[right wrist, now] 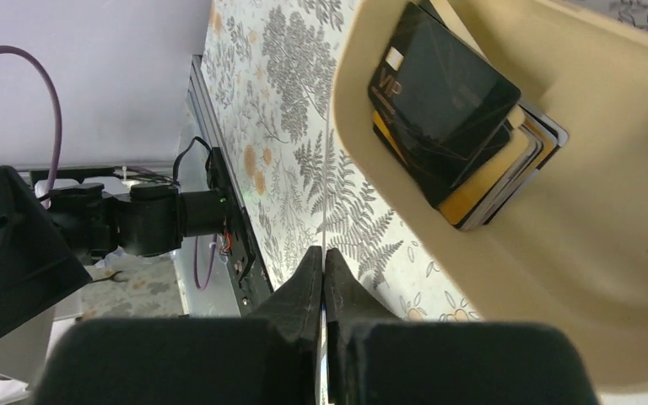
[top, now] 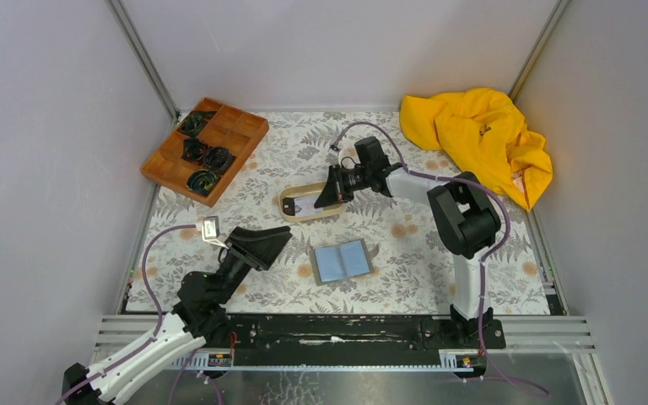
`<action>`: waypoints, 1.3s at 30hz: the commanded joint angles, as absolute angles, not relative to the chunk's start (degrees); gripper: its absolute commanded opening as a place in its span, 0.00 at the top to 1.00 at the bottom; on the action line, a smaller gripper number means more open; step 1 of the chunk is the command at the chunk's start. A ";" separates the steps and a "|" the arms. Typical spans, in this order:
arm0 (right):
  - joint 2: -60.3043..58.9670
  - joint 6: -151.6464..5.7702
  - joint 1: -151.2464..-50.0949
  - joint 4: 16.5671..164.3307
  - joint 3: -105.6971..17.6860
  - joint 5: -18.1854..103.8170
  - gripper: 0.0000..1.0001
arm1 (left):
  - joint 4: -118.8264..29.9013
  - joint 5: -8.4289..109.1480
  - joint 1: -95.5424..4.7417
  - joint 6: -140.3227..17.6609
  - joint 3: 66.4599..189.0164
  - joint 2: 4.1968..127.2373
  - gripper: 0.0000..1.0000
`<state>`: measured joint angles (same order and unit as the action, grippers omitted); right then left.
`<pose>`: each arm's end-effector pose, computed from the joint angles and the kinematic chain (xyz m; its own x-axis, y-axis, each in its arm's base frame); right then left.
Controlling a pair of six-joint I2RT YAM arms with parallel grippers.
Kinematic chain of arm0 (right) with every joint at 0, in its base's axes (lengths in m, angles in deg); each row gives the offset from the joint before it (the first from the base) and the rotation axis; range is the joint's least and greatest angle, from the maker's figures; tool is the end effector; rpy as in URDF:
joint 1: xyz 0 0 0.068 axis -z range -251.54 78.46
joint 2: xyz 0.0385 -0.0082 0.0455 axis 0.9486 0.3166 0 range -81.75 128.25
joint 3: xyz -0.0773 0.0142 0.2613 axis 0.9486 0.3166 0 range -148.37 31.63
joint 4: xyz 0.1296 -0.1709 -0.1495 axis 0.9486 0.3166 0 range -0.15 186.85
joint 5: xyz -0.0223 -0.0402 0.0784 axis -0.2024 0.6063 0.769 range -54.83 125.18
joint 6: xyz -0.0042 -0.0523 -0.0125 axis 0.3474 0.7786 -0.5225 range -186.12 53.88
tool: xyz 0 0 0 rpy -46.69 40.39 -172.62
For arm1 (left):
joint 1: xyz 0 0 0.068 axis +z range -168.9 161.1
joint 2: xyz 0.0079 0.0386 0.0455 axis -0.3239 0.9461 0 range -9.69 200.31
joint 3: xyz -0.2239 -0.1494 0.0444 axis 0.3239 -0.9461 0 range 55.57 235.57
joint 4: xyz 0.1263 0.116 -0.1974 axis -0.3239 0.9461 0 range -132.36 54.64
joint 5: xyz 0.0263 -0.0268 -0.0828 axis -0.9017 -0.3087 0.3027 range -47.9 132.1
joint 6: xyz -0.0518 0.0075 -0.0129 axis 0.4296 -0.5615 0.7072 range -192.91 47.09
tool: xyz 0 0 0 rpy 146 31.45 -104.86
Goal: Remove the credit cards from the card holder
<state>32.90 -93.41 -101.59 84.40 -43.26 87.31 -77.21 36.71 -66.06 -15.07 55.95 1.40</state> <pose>0.3632 0.2427 0.1889 -0.8333 -0.1569 -0.5301 -0.5511 0.3112 0.7742 0.0792 -0.0803 0.2225 -0.4207 -0.7859 -0.4532 0.5931 0.1398 -0.7929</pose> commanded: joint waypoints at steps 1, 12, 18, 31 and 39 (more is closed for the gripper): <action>35.43 -96.20 -101.51 78.87 -45.34 91.65 1.00 | -77.39 37.81 -66.10 -17.37 48.17 2.95 0.16; 41.43 -97.10 -101.52 79.08 -52.37 92.80 1.00 | -79.62 37.50 -66.10 -16.87 45.99 4.49 0.16; 45.77 -95.88 -101.56 84.04 -59.31 92.83 1.00 | -79.03 37.50 -66.11 -17.86 47.06 5.65 0.16; 49.30 -91.00 -101.54 89.09 -61.65 92.04 1.00 | -78.81 36.48 -66.10 -17.84 46.54 5.97 0.17; 51.37 -91.77 -102.43 88.96 -62.73 92.17 1.00 | -79.23 36.79 -66.11 -17.99 46.60 6.63 0.17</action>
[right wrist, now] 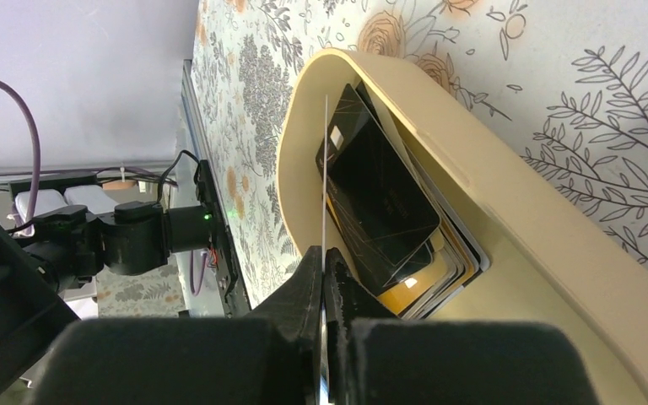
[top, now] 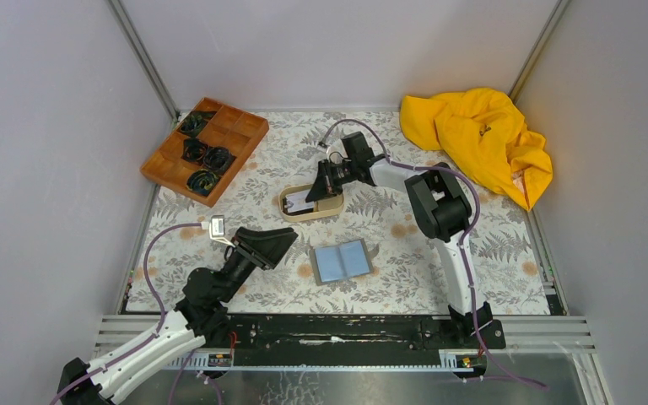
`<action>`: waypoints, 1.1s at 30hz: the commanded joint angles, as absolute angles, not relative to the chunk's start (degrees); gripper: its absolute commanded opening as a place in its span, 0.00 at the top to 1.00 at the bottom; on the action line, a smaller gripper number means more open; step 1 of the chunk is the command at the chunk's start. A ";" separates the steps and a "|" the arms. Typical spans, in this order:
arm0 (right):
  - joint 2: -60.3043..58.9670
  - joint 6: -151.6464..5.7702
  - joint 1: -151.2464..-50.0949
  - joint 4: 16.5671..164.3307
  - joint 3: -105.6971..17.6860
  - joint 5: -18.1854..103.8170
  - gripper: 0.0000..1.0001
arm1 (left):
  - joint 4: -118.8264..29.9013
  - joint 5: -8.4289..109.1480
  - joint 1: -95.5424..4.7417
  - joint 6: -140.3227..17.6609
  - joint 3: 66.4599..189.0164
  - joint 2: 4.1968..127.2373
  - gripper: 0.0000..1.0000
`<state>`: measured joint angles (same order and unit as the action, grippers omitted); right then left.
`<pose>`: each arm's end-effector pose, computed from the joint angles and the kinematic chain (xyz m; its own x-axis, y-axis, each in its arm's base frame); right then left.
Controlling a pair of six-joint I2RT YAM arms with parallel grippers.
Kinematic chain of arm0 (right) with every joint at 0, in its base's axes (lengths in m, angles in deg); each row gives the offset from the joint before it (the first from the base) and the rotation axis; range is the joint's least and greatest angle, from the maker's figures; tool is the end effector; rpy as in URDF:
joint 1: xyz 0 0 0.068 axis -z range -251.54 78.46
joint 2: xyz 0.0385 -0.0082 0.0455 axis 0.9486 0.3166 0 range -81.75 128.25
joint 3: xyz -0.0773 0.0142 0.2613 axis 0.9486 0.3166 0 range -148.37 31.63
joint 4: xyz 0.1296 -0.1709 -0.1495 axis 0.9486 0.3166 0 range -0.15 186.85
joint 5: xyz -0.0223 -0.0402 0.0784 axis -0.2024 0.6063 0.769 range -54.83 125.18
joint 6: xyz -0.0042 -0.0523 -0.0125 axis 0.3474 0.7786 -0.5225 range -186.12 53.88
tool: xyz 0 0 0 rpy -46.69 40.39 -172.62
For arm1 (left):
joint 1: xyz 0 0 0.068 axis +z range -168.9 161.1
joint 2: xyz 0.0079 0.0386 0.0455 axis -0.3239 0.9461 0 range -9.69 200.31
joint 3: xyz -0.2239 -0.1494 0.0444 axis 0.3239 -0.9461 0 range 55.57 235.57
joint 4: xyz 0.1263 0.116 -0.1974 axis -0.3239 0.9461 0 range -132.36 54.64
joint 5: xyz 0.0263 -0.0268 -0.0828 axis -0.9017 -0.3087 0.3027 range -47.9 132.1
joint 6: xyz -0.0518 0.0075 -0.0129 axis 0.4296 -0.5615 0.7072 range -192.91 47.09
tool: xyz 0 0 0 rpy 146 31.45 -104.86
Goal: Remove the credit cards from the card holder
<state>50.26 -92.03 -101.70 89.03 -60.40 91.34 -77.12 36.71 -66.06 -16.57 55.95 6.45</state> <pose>0.4137 0.2747 0.1390 -0.8567 -0.2163 -0.4684 -0.5140 0.2804 0.8107 0.0855 -0.0871 0.2137 -0.4347 -0.7499 -0.4986 0.5555 0.2125 -0.8039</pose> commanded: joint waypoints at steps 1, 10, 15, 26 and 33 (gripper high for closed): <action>51.59 -91.83 -102.60 88.93 -62.68 92.13 1.00 | -78.74 36.74 -66.10 -17.84 46.72 6.66 0.17; 50.31 -89.36 -102.68 91.96 -64.09 90.74 0.75 | -77.42 36.59 -66.10 -17.89 46.89 6.78 0.17; 47.61 -87.28 -102.57 93.70 -63.25 89.09 0.64 | -77.16 36.62 -66.14 -17.48 46.98 6.99 0.17; 44.22 -83.69 -102.05 98.90 -63.03 84.57 0.62 | -76.89 37.26 -66.00 -16.84 47.12 7.03 0.17; 44.58 -84.45 -102.08 98.80 -63.10 83.96 0.63 | -78.99 37.63 -66.01 -16.21 46.90 8.77 0.17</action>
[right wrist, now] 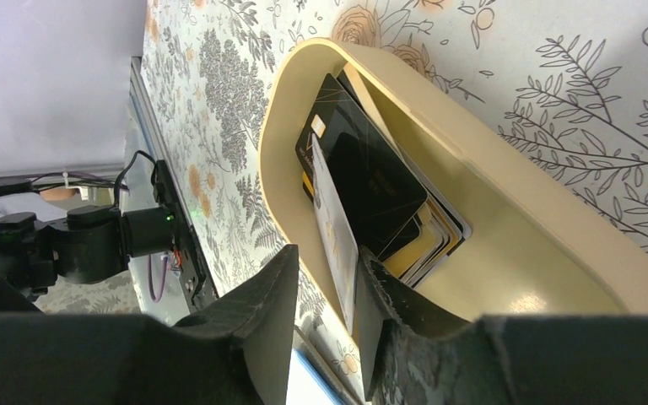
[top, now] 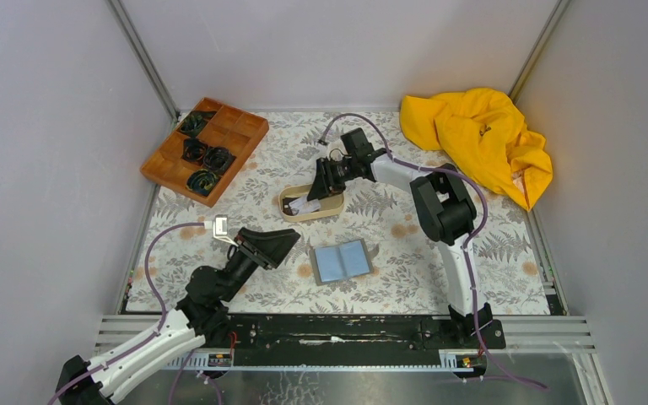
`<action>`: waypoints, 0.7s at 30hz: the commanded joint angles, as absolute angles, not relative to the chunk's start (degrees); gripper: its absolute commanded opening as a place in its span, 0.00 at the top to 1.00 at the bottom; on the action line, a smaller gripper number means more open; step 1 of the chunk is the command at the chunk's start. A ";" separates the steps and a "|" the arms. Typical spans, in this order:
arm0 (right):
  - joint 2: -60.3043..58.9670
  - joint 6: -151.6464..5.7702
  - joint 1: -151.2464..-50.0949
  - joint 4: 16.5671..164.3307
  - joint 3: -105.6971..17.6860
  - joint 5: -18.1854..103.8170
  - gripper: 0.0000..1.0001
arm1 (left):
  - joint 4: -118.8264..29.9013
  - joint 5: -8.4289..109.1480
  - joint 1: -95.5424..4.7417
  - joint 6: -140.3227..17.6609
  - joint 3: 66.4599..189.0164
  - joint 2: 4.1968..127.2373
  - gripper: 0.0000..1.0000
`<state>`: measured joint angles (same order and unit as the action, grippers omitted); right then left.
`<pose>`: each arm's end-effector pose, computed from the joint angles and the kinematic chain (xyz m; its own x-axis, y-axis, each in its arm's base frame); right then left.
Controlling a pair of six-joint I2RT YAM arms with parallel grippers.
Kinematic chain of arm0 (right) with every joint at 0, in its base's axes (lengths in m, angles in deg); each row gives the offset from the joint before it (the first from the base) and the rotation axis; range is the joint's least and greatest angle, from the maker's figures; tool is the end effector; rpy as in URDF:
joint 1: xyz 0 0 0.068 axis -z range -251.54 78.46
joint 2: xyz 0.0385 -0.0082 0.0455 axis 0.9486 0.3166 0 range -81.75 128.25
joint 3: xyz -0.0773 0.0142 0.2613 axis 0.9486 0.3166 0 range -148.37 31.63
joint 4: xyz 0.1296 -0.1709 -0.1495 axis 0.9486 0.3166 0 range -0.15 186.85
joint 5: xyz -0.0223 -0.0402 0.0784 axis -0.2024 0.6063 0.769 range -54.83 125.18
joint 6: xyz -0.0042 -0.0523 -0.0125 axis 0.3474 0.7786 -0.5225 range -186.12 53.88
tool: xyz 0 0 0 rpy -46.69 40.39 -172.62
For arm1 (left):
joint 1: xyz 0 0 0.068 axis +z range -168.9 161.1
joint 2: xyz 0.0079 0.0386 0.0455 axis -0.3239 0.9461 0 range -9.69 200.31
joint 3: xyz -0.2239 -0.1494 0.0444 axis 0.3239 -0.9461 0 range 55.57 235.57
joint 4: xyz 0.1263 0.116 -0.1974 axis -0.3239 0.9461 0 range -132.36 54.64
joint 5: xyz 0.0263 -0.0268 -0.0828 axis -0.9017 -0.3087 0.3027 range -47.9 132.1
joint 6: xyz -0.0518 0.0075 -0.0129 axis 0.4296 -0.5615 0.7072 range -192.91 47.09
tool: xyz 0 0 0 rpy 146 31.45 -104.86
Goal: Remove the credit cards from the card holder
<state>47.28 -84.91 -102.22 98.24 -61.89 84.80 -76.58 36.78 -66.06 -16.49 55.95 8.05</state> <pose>0.4079 0.2736 0.1579 -0.8231 -0.2456 -0.5121 -0.5678 0.3761 0.7322 0.0875 -0.0894 0.2099 -0.4490 -0.7358 -0.5069 0.5348 0.2332 -0.8121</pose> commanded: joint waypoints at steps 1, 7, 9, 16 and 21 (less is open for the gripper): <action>44.83 -84.97 -102.17 98.26 -63.04 83.89 0.65 | -79.35 37.71 -66.03 -16.08 46.75 9.00 0.17; 47.57 -85.30 -105.33 99.10 -65.66 81.46 0.68 | -80.90 37.50 -65.99 -15.78 46.16 10.27 0.17; 48.38 -85.08 -106.20 100.12 -67.23 80.51 0.68 | -81.24 37.62 -66.03 -15.85 46.34 10.88 0.17; 47.90 -83.02 -106.48 103.07 -68.50 77.71 0.70 | -81.69 37.81 -66.01 -15.91 46.38 11.60 0.17; 46.08 -81.04 -106.19 105.80 -67.98 74.94 0.65 | -81.70 38.04 -66.06 -15.72 46.35 11.32 0.17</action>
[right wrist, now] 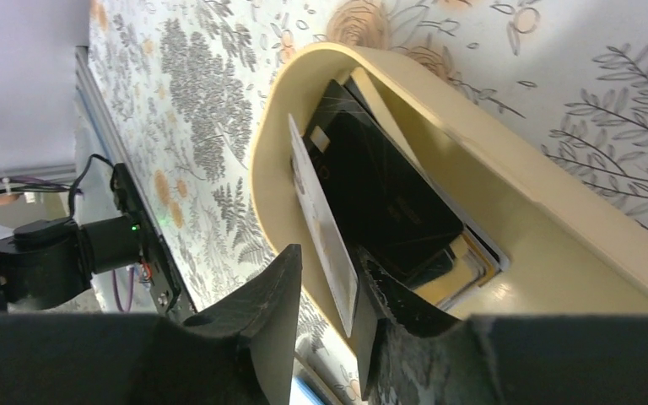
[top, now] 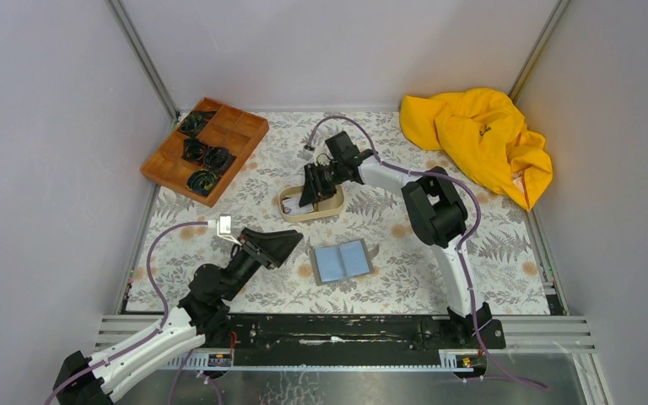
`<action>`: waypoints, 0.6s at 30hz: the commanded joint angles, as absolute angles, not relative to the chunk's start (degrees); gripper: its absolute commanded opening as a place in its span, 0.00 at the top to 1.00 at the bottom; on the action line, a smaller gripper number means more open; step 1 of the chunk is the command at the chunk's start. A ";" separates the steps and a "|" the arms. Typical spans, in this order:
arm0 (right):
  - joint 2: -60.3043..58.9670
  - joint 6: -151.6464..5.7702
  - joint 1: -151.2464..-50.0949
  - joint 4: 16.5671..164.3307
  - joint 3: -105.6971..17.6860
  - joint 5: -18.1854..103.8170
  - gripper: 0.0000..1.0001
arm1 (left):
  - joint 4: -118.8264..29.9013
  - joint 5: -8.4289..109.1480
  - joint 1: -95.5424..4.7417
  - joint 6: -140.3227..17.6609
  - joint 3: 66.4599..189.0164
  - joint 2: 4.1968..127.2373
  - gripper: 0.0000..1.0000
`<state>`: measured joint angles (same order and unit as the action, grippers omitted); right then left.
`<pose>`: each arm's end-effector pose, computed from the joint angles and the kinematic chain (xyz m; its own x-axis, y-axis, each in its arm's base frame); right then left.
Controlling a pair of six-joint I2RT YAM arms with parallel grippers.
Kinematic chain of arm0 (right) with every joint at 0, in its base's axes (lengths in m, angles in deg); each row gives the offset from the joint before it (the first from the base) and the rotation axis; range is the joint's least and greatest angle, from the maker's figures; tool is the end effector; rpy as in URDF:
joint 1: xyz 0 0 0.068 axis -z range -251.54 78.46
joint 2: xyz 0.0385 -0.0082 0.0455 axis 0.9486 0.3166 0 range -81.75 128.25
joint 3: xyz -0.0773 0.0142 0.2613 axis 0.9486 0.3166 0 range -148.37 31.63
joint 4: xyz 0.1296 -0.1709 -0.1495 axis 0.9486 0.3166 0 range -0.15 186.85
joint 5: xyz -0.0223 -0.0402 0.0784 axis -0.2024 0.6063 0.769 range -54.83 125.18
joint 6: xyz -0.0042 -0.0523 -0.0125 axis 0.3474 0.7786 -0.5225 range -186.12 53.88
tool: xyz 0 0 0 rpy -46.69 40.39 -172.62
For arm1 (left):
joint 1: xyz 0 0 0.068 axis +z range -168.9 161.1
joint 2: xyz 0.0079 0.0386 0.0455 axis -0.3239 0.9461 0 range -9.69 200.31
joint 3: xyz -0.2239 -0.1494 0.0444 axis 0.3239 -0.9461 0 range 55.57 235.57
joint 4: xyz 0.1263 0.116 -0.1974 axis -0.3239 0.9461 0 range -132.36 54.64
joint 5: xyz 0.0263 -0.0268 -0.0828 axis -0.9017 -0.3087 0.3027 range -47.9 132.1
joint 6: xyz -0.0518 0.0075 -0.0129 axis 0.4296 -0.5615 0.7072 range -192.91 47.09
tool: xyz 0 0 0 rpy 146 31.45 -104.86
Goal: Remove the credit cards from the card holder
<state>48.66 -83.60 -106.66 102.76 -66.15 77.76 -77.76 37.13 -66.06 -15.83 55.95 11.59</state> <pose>0.3951 0.3074 0.1615 -0.8005 -0.2925 -0.5231 -0.5985 0.4375 0.6711 0.0909 -0.0933 0.2054 -0.4728 -0.7200 -0.5080 0.5090 0.2474 -0.8244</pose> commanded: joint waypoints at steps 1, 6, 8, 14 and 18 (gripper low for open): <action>45.71 -80.80 -106.05 106.18 -67.79 74.26 0.64 | -81.85 38.04 -66.02 -15.63 46.36 11.31 0.17; 43.57 -79.32 -105.47 107.33 -66.77 72.13 0.64 | -81.84 38.23 -66.03 -15.64 46.29 11.22 0.17; 42.88 -78.94 -105.24 107.59 -66.13 71.21 0.64 | -81.74 38.08 -66.05 -15.69 46.28 11.40 0.17; 40.72 -77.92 -104.09 108.62 -64.93 69.21 0.64 | -82.74 38.43 -66.03 -15.58 46.70 12.54 0.17; 37.92 -77.33 -103.20 109.28 -63.10 65.34 0.65 | -83.73 39.23 -66.01 -16.73 47.16 13.96 0.17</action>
<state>43.96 -78.92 -104.38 108.11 -64.42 69.44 -79.13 37.43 -66.06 -15.77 55.95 12.83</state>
